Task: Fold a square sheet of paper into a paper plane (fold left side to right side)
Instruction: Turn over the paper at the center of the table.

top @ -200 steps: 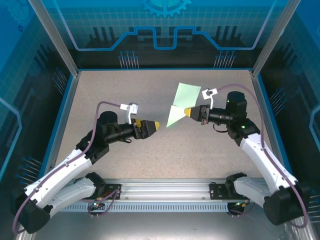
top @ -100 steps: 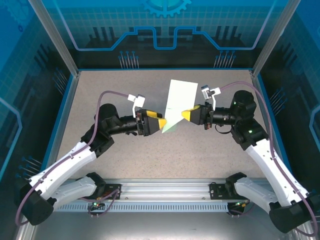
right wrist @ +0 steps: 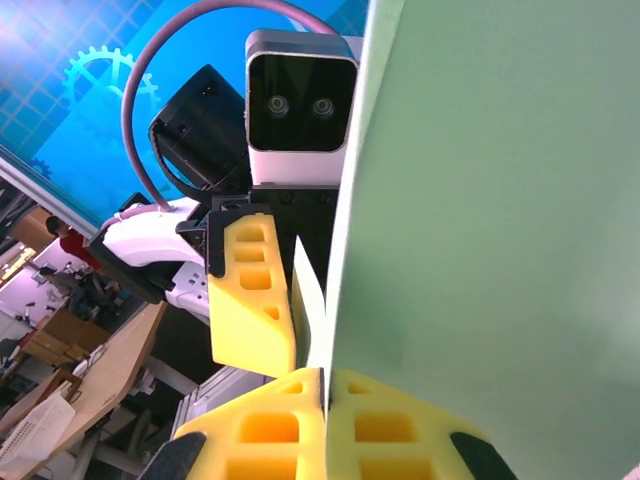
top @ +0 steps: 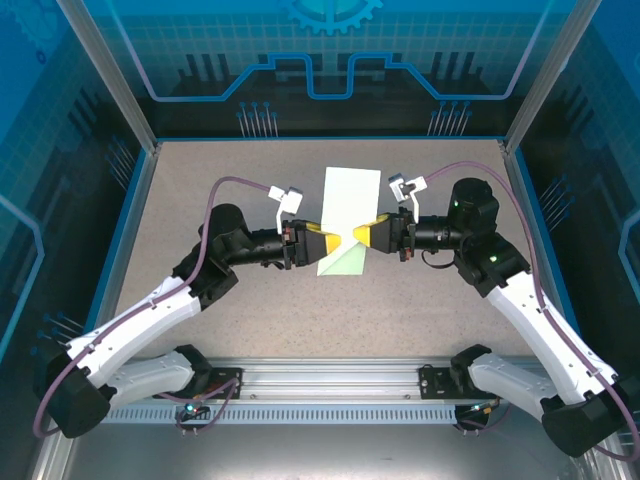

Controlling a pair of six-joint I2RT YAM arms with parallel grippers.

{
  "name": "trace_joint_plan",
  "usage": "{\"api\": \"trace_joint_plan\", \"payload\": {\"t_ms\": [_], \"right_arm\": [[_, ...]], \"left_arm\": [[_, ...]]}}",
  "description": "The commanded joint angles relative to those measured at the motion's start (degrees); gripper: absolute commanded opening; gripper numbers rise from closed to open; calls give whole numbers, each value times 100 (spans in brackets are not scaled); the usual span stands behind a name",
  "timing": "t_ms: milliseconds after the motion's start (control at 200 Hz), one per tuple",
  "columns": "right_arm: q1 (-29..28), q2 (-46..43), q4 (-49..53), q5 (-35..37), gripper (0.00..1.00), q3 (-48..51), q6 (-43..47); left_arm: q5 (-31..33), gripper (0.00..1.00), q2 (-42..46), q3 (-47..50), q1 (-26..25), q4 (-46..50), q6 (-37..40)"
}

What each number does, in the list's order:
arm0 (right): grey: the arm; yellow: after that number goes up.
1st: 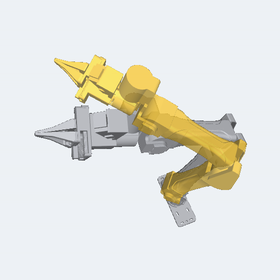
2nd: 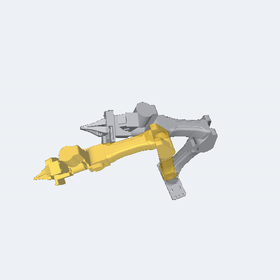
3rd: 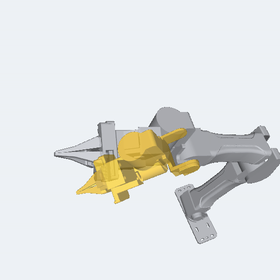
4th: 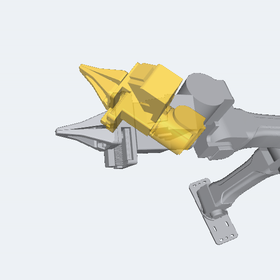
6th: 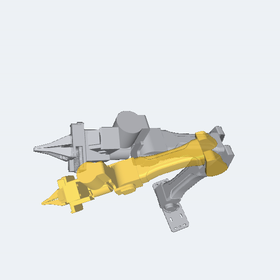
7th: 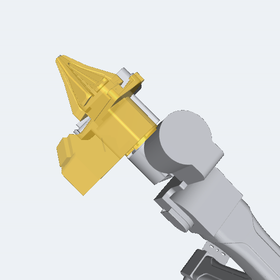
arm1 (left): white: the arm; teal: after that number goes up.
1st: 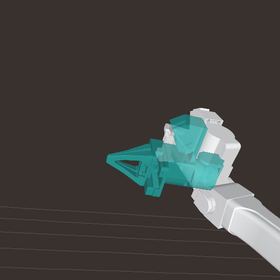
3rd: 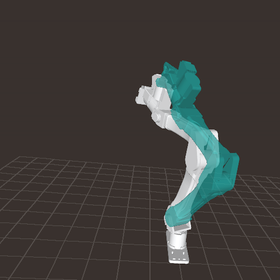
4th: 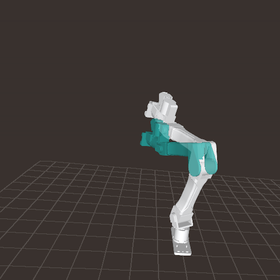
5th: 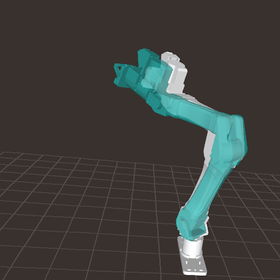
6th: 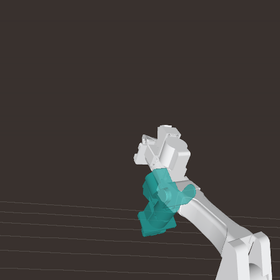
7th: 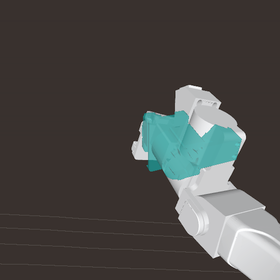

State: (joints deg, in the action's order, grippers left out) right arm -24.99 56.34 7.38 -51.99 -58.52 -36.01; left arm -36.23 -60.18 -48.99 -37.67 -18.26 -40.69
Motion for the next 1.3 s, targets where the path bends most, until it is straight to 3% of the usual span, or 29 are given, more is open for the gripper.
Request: {"api": "trace_joint_plan", "payload": {"t_ms": [0, 70, 230, 450, 560, 705, 845, 960, 1295], "right_arm": [[-14, -66, 291, 128, 9, -161, 153], [-8, -88, 461, 208, 15, -170, 232], [67, -127, 1499, 663, 30, -371, 809], [792, -294, 3669, 2395, 42, -671, 1704], [1188, -324, 4466, 3704, 47, -698, 1902], [1493, -445, 4931, 5342, 49, -511, 1774], [1606, -942, 4760, 5984, 69, -133, 1654], [1664, -1369, 4525, 6069, 98, 133, 1654], [1750, -1419, 4464, 5973, 99, 326, 1770]], "left_arm": [[122, 26, 169, -166, -22, 85, 131], [213, 17, 206, -155, -25, 194, 165], [814, 11, 303, -271, -60, 1216, 642], [2464, 2, 178, -644, -317, 3281, 1532], [3826, 0, -189, -1066, -713, 4442, 1908], [5981, 0, -998, -1766, -1281, 5797, 1819], [7728, 0, -2139, -2703, -1661, 7205, 1304], [8222, 0, -3043, -3333, -1734, 8121, 748], [8436, 0, -5580, -4472, -1752, 9892, -230]]}}
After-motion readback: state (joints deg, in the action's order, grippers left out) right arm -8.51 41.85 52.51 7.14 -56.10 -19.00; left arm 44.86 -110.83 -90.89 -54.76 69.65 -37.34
